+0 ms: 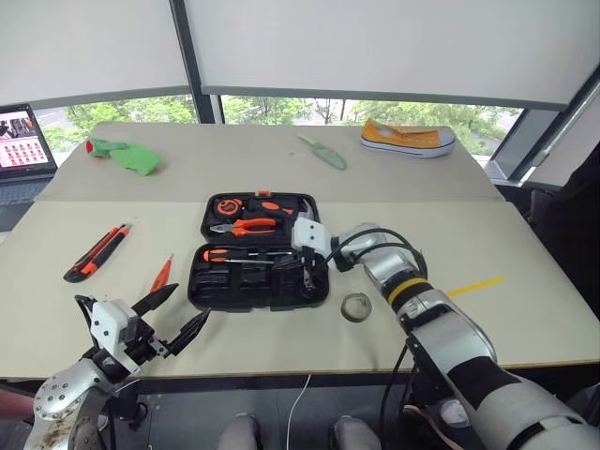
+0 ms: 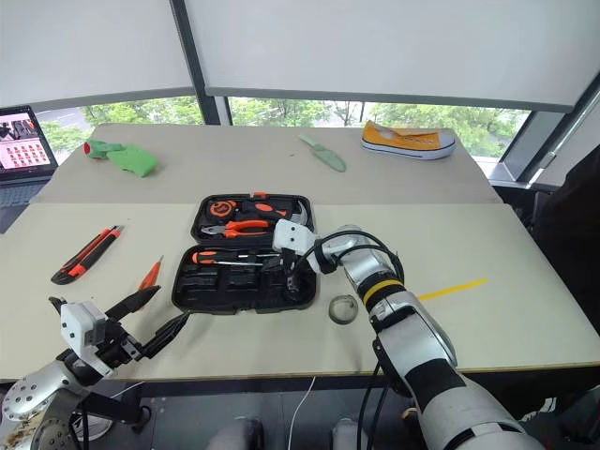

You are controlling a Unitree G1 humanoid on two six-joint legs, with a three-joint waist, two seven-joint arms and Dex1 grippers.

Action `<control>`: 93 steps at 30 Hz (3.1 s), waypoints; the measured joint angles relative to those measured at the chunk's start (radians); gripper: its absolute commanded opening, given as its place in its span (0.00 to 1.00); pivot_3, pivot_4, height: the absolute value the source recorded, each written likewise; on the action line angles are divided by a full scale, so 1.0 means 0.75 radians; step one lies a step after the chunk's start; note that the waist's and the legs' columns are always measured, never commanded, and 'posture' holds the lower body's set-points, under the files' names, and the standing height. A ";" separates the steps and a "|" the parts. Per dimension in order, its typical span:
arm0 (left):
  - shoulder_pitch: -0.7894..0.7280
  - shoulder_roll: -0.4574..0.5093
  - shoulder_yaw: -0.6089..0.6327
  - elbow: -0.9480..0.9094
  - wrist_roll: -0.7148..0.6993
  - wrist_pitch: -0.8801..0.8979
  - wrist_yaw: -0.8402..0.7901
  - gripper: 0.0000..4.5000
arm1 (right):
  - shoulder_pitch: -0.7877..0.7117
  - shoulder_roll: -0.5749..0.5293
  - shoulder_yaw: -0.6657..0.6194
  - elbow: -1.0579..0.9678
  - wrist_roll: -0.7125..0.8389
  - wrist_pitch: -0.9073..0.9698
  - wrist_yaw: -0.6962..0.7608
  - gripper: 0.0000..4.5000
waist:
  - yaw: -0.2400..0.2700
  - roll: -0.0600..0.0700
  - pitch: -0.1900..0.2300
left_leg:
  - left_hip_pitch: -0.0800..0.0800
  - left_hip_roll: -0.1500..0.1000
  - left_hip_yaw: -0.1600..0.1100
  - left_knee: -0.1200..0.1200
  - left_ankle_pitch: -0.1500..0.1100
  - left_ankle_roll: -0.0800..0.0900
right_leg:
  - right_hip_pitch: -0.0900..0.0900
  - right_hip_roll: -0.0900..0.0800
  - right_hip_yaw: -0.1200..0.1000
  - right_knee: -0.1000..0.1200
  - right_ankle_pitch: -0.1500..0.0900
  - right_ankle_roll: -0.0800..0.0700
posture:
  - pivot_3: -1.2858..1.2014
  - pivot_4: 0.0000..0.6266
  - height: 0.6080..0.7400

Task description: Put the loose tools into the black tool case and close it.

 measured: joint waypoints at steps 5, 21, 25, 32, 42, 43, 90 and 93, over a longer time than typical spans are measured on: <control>-0.002 0.000 0.000 0.000 0.003 -0.003 0.011 1.00 | -0.002 0.008 -0.034 -0.011 0.027 0.060 0.062 0.00 | -0.009 0.000 0.000 | 0.000 0.002 0.000 -0.001 -0.003 -0.010 | -0.001 0.001 -0.002 0.000 0.003 -0.002 | 0.52 0.24 1.00; -0.031 -0.018 -0.001 0.028 0.010 -0.009 0.024 1.00 | -0.003 0.019 -0.111 0.049 0.004 -0.053 -0.059 0.00 | -0.016 0.000 0.000 | -0.003 0.004 0.002 -0.004 0.003 -0.002 | -0.004 0.003 0.000 -0.001 0.003 -0.002 | 0.52 0.24 1.00; -0.035 -0.019 -0.001 0.029 0.021 -0.011 0.024 1.00 | -0.003 0.026 -0.094 0.062 -0.034 -0.118 -0.080 0.00 | -0.019 0.000 0.000 | -0.002 0.004 0.002 -0.004 0.003 -0.002 | -0.004 0.004 0.000 -0.001 0.003 -0.002 | 0.52 0.24 1.00; -0.034 -0.028 -0.002 0.029 0.026 -0.030 0.025 1.00 | -0.011 0.051 -0.050 0.083 -0.113 -0.174 -0.165 0.00 | -0.027 0.000 0.000 | 0.001 0.006 0.002 -0.004 0.003 -0.002 | -0.003 0.006 0.001 0.000 0.003 -0.003 | 0.52 0.24 1.00; -0.024 -0.034 0.002 0.027 0.007 -0.026 0.040 1.00 | 0.069 0.044 -0.124 -0.045 -0.016 -0.127 -0.086 0.17 | -0.024 0.000 0.000 | -0.001 0.006 0.002 -0.004 0.003 -0.002 | -0.004 0.006 0.001 -0.001 0.003 -0.003 | 0.52 0.24 1.00; -0.009 -0.034 0.022 0.027 -0.005 -0.022 0.049 1.00 | 0.110 0.028 -0.154 -0.119 0.043 -0.106 -0.035 0.26 | -0.022 0.000 0.000 | -0.003 0.006 0.002 -0.004 0.003 -0.002 | -0.004 0.005 0.001 -0.001 0.003 -0.003 | 0.52 0.24 1.00; -0.611 0.268 0.044 0.130 -0.201 1.427 0.859 0.40 | 0.906 -0.478 -0.478 -1.525 0.747 0.176 0.040 1.00 | 0.026 -0.006 0.002 | 0.000 0.004 0.006 -0.004 0.001 -0.005 | -0.003 0.003 0.003 -0.003 0.002 0.001 | 0.52 0.24 1.00; -0.590 0.283 0.053 0.134 -0.176 1.416 0.831 0.16 | 0.906 -0.482 -0.478 -1.534 0.748 0.183 0.033 1.00 | 0.026 -0.006 0.002 | 0.000 0.004 0.006 -0.004 0.001 -0.005 | -0.003 0.003 0.003 -0.003 0.003 0.001 | 0.52 0.24 1.00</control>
